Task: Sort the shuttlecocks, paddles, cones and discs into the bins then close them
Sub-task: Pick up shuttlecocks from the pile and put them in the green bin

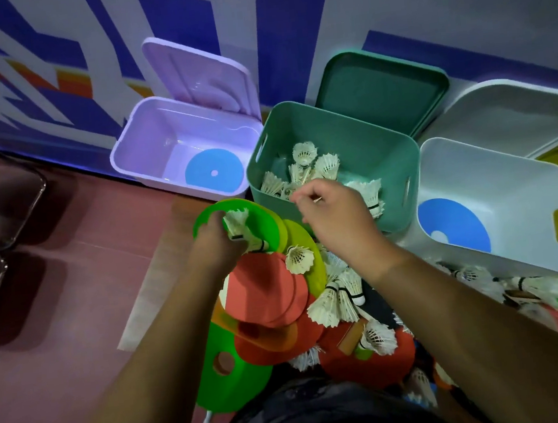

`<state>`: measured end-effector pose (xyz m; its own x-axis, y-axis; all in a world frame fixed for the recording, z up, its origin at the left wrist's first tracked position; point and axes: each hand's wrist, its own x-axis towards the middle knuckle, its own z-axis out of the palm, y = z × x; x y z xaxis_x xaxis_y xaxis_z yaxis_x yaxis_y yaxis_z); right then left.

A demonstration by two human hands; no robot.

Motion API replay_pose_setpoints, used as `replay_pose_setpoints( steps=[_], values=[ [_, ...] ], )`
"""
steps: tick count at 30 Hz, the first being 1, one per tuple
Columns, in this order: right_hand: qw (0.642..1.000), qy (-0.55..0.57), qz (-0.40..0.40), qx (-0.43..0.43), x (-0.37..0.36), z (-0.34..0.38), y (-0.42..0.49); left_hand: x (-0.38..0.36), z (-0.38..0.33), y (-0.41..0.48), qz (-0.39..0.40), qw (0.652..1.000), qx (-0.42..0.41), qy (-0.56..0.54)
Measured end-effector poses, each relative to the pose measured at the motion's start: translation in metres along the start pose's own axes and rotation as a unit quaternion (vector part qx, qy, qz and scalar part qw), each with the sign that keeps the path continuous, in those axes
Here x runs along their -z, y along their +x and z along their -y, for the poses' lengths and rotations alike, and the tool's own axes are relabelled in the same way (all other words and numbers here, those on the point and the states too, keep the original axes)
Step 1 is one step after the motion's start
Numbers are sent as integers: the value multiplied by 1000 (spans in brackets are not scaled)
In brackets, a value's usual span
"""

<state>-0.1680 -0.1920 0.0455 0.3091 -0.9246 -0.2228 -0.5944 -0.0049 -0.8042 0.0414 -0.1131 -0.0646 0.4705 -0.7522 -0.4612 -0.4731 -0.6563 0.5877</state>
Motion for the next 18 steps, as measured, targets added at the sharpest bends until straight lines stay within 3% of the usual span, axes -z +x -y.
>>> replay_pose_setpoints(
  steps=[3, 9, 13, 18],
  values=[
    [999, 3, 33, 9, -6, -7, -10, -12, 5, 6, -39, 998, -44, -3],
    [999, -4, 52, 12, -10, -24, -21, -12, 4, 13, -27, 988, -64, 135],
    [998, -23, 60, 17, -13, -32, -25, -10, 20, 20, -44, 990, -52, 121],
    [994, -49, 85, 41, -23, -37, -29, 9, 16, -2, -101, 993, -52, 12]
  ],
)
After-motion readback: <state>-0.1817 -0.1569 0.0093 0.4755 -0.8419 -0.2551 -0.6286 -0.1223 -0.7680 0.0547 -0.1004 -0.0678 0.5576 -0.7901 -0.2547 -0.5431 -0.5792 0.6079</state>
